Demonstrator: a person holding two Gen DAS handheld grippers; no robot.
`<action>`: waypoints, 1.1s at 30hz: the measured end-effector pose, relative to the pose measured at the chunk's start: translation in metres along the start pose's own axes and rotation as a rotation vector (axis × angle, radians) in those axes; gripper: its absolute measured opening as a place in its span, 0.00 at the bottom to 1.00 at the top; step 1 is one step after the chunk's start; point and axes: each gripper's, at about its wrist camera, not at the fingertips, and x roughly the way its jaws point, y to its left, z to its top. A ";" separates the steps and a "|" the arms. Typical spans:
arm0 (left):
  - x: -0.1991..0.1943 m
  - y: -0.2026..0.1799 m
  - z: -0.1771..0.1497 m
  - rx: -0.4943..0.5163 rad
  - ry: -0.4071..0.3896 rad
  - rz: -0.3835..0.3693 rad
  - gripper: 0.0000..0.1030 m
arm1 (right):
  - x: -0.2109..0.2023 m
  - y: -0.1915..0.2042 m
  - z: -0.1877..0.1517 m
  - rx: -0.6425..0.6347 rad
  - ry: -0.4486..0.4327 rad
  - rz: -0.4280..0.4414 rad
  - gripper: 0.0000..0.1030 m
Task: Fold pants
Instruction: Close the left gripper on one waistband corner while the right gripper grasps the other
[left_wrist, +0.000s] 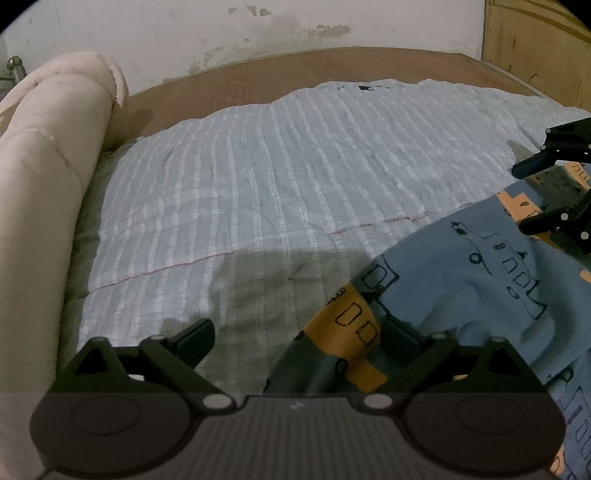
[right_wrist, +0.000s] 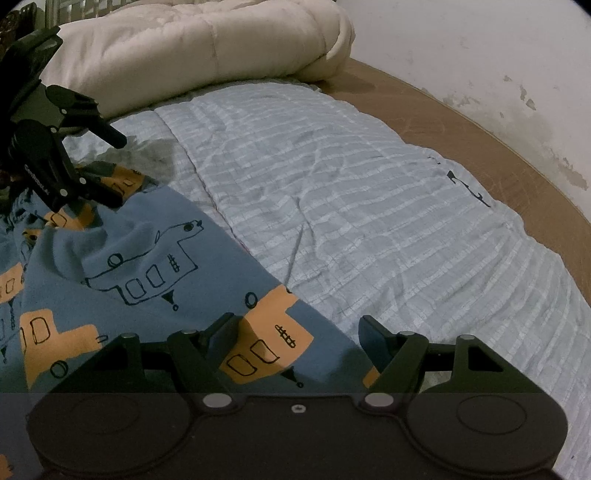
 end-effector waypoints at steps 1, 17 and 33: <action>-0.001 0.000 0.000 -0.006 0.003 -0.008 0.89 | 0.001 0.000 0.000 0.003 0.004 0.005 0.71; -0.011 -0.015 0.007 -0.020 0.060 -0.021 0.24 | -0.003 0.004 0.002 0.038 0.031 0.037 0.09; -0.032 -0.006 0.013 -0.038 -0.024 0.101 0.02 | -0.016 0.013 0.021 -0.024 -0.088 -0.151 0.02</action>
